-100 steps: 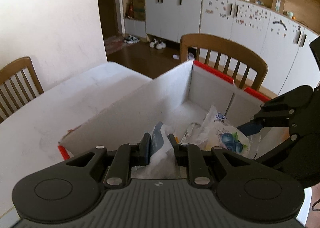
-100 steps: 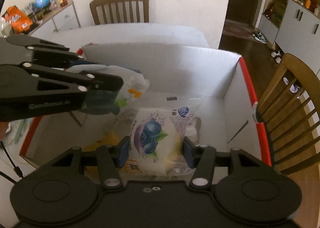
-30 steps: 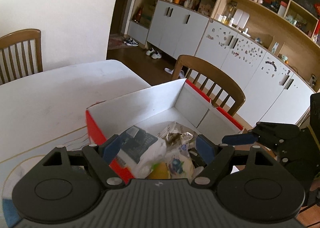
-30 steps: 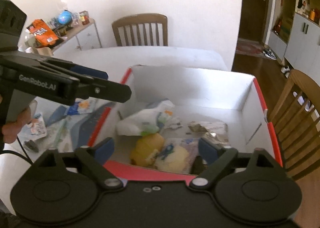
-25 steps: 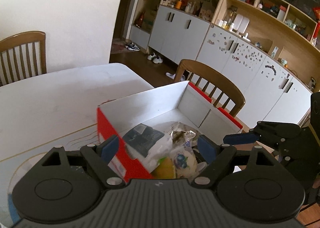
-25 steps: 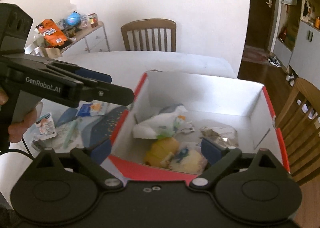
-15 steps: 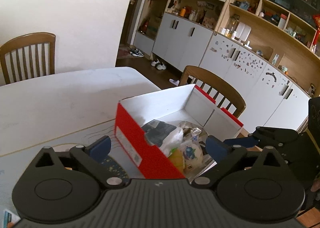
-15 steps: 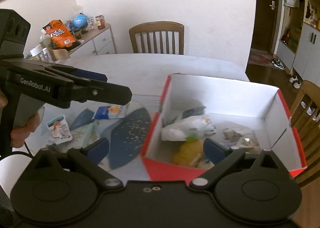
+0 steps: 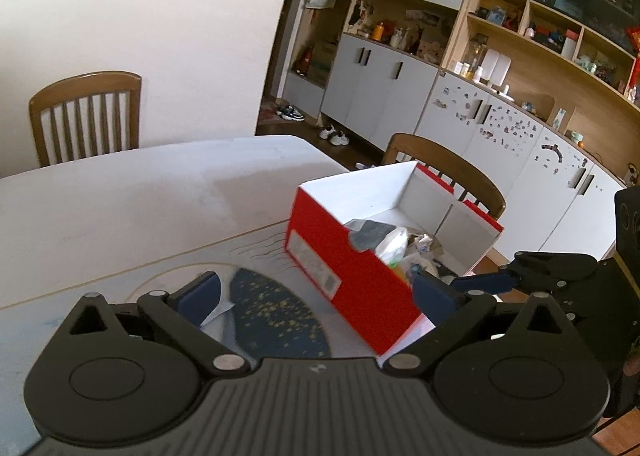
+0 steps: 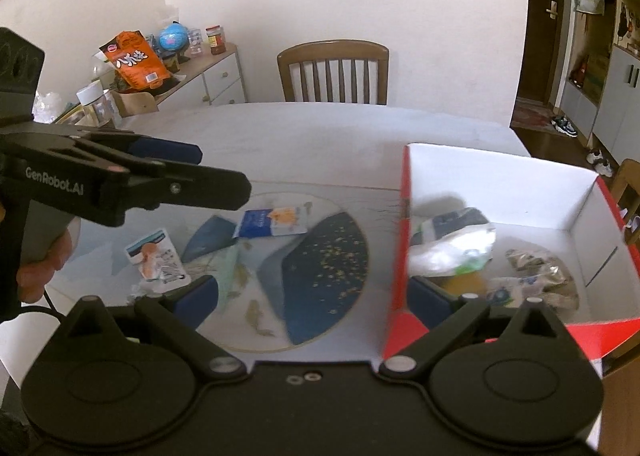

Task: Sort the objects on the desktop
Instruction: 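Move both tools out of the shoebox back over the lazy susan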

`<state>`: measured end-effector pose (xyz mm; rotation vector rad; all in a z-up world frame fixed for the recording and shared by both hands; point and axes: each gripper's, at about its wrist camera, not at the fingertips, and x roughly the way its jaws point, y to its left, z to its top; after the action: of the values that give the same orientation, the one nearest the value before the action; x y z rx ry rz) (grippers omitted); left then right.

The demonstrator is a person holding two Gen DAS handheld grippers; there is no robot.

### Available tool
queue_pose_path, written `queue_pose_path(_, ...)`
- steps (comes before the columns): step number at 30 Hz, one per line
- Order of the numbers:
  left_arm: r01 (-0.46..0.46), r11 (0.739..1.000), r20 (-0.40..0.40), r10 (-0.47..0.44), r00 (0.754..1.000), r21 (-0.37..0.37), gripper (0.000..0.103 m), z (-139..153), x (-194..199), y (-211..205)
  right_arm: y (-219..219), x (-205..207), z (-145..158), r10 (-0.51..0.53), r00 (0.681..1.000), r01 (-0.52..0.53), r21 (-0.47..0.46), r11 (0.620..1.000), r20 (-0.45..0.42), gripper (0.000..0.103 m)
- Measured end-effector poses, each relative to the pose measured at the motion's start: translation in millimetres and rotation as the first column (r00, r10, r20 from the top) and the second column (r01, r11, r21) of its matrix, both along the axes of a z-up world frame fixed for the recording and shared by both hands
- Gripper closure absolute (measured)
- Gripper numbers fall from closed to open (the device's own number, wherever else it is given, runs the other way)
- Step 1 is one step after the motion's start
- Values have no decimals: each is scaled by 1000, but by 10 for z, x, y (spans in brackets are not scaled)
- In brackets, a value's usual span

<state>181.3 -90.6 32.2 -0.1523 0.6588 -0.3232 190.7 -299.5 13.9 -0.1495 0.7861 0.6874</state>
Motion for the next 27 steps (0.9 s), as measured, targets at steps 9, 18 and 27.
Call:
queue_pose_path(9, -11, 1000, -15, 11, 1000, -4, 0, -67, -290, 417, 316, -188, -45, -1, 1000, 1, -8, 1000, 8, 2)
queue_pose_path(18, -70, 997, -57, 71, 996, 22, 0, -237, -478, 836, 540, -281, -98, -9, 1000, 9, -9, 1000, 9, 2)
queue_pose_path(27, -126, 989, -79, 132, 988, 74, 0, -462, -603, 1210, 734, -387, -188, 0, 1000, 0, -18, 1000, -9, 2)
